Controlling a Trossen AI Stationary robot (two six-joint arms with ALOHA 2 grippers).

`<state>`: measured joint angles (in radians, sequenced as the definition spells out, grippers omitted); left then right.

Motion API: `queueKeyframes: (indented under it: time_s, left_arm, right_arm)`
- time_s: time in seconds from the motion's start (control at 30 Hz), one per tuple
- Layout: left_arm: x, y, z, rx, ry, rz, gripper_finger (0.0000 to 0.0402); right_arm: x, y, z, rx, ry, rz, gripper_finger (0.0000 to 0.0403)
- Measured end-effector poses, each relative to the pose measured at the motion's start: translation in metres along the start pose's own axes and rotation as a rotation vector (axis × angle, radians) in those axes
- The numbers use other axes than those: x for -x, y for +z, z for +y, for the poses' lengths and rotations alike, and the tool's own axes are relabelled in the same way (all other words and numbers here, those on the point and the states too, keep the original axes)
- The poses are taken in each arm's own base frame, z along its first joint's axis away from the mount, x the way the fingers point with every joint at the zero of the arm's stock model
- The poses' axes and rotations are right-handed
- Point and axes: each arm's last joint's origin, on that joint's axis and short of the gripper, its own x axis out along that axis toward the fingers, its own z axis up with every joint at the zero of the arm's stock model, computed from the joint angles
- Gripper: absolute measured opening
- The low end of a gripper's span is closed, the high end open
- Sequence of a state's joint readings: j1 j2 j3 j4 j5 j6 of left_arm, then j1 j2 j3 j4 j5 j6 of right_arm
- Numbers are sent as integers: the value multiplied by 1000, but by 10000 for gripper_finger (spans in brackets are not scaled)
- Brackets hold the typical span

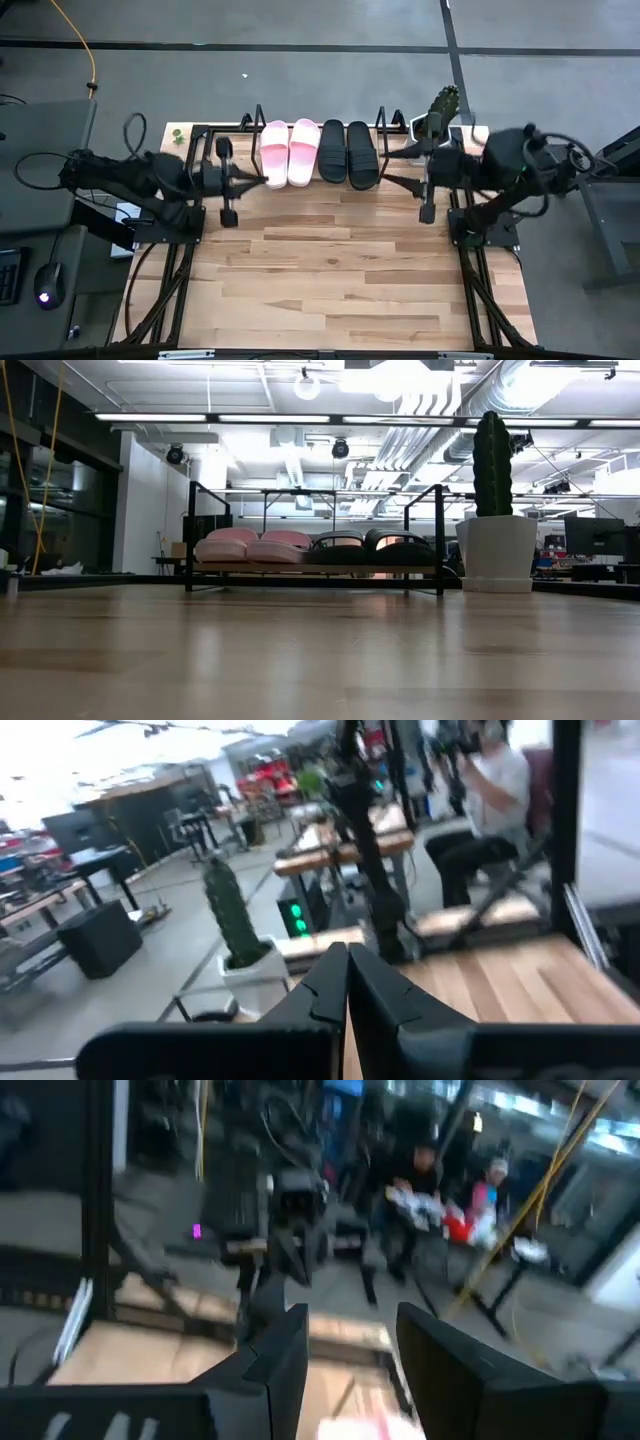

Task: Pick and place slides into the shelf
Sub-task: Return to Home Position

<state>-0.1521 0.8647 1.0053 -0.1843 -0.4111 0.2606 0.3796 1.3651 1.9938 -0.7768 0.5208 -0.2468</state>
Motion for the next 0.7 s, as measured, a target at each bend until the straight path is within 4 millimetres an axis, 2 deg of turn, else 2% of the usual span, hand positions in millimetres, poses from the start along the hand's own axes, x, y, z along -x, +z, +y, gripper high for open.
queueKeyframes:
  time_s: [0.13, 0.37, 0.5, 0.7]
  left_arm:
    - [10, 26, 20, 35, 26, -62, 3]
    - [33, 64, 54, 58, 136, -116, 3]
    - [40, 71, 65, 43, 181, -120, 3]
    - [39, 68, 71, -3, 202, -74, 3]
  right_arm:
    - [-9, 4, -21, -3, -21, -77, 146]
    - [-23, -12, -62, -25, -49, -23, 146]
    - [-26, -19, -84, -71, -42, -31, 146]
    - [-26, -24, -110, -134, -62, -63, 146]
